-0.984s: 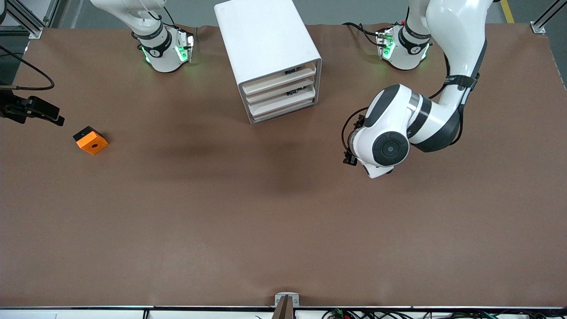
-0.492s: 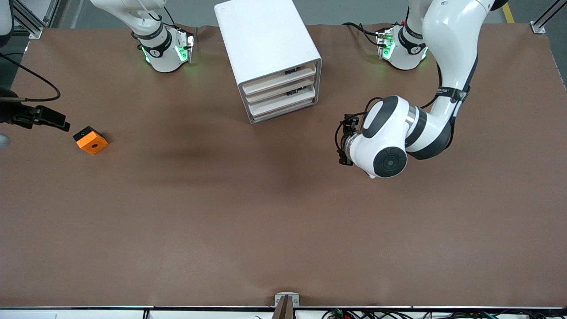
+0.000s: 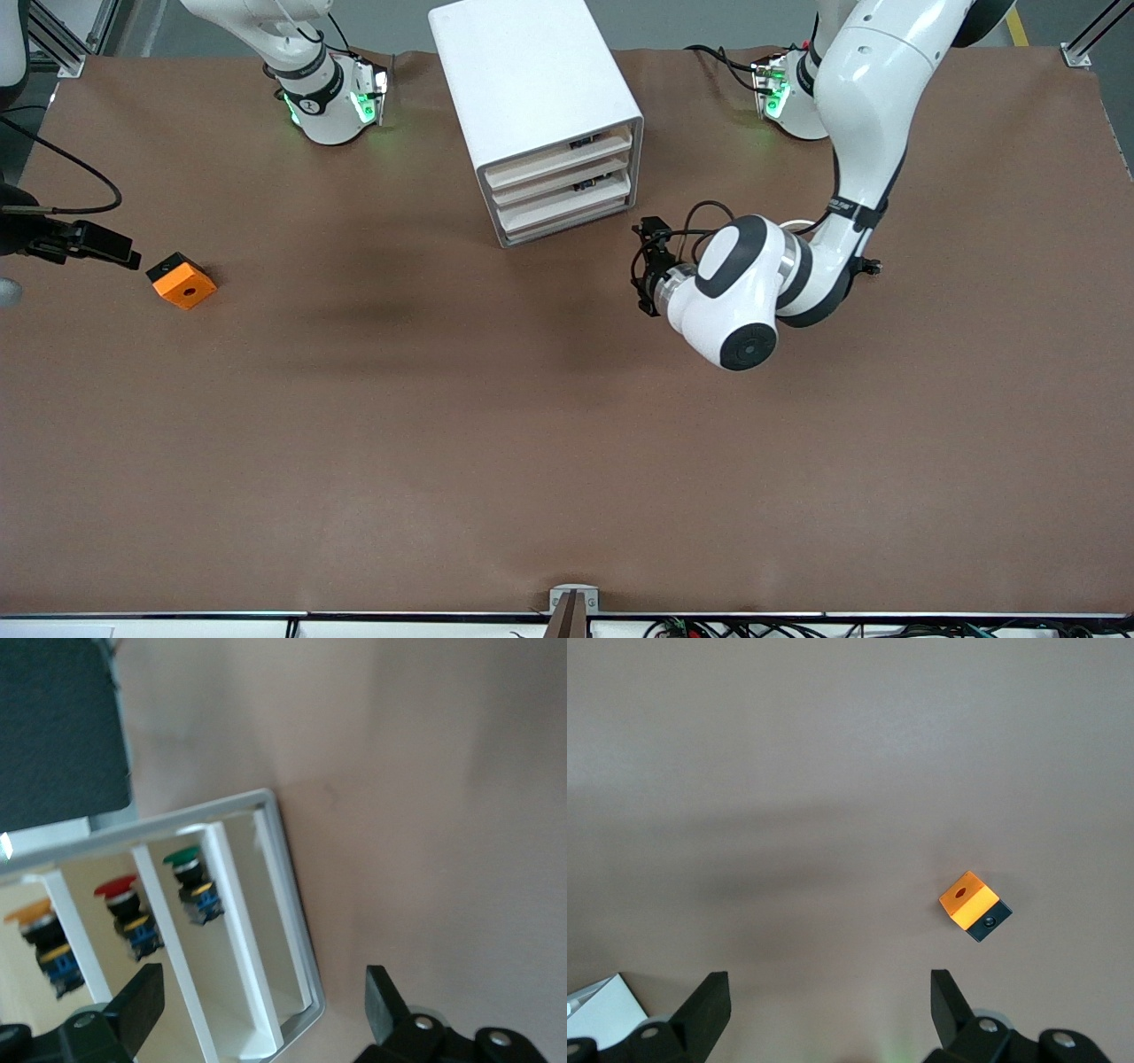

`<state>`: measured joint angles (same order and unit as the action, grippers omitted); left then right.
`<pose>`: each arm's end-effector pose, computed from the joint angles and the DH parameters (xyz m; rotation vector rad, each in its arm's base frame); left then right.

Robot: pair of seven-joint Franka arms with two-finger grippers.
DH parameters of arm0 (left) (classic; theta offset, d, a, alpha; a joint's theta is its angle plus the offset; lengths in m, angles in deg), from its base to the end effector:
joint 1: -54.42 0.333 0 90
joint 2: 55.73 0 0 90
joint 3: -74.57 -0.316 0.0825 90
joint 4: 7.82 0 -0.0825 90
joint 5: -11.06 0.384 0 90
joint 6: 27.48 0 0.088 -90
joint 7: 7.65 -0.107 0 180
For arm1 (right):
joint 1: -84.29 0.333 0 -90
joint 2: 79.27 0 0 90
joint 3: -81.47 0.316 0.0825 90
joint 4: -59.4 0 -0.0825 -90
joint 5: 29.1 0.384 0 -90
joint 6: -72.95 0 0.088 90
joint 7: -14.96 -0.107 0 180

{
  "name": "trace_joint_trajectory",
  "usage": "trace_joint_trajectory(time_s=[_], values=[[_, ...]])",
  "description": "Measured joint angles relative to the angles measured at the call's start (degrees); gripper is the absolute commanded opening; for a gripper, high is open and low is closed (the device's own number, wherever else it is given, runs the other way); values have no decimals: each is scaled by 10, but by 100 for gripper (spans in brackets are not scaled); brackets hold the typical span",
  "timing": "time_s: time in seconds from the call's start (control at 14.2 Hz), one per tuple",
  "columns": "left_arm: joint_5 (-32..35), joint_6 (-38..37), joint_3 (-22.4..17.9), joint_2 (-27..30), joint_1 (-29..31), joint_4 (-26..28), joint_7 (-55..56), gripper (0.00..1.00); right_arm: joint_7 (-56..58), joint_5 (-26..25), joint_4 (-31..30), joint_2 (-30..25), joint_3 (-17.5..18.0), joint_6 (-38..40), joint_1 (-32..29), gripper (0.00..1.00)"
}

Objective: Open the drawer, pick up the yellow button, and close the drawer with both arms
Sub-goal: 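Move the left gripper to the white cabinet's drawer handle, then close the left gripper on the drawer handle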

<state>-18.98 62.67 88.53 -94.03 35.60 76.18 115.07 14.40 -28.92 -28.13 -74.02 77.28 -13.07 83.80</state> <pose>0.5380 -0.3792 0.2872 -1.6636 -1.9571 1.0504 0.5716 -0.0446 0.5874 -3.1322 0.1434 0.1849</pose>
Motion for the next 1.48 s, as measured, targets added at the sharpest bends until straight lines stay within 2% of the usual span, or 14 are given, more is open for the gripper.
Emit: trace_joint_trajectory(time_s=[0.35, 0.7, 0.84, 0.98, 1.12, 1.41, 1.48], values=[[-103, -2, 0, -11, -4, -1, 69, 100, 0, 0, 0, 0, 0, 1, 0, 100], [-159, -3, 0, -24, -28, -1, 100, 100, 0, 1, 0, 0, 0, 1, 0, 100], [-190, -3, 0, -31, -32, -1, 102, 93, 0, 1, 0, 0, 0, 1, 0, 100], [-220, -3, 0, -39, -33, -1, 102, 90, -12, 1, 0, 0, 1, 1, 2, 100], [-229, -7, 0, -47, -36, -1, 103, 90, -22, 1, 0, 0, 2, 3, 3, 100], [-243, -24, 0, -53, -51, -1, 118, 81, -37, 1, 0, 0, 5, 4, 5, 100], [-245, -30, 0, -53, -52, -1, 121, 79, -41, 1, 0, 0, 6, 4, 7, 93]])
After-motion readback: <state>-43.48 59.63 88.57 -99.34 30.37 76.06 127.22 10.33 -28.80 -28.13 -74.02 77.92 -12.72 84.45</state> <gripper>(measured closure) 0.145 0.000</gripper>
